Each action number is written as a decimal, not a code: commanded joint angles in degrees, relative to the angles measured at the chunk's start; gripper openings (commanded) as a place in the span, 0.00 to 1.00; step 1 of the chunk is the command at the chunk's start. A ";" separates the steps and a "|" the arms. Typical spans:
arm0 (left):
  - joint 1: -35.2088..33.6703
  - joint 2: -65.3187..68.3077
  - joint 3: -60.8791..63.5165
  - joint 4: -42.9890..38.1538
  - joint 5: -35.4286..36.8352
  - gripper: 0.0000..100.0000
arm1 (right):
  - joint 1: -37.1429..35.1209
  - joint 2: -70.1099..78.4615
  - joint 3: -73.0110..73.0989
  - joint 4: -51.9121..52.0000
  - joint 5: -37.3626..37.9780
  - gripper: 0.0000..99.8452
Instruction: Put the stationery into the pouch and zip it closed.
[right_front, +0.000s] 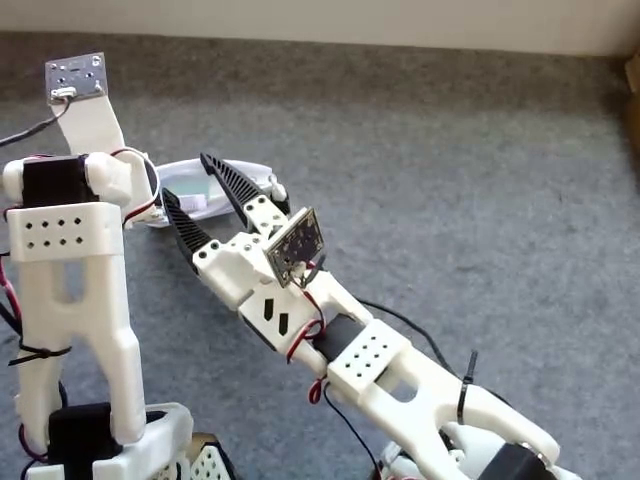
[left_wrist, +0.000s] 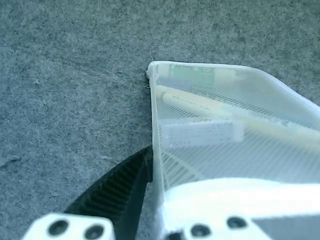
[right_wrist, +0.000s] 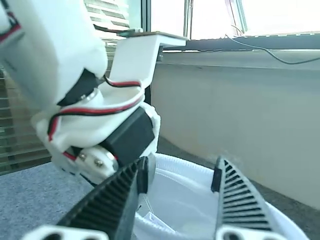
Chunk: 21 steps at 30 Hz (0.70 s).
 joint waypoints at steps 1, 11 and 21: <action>0.57 -0.40 0.92 -0.53 -0.35 0.01 | 1.98 -9.54 1.10 5.41 -0.09 0.17; 0.57 -0.31 1.98 -0.53 -0.35 0.01 | 7.69 -29.76 1.19 33.89 -0.18 0.15; 0.57 -0.31 2.07 -0.53 -0.35 0.01 | 12.62 -38.64 1.45 53.93 -0.09 0.15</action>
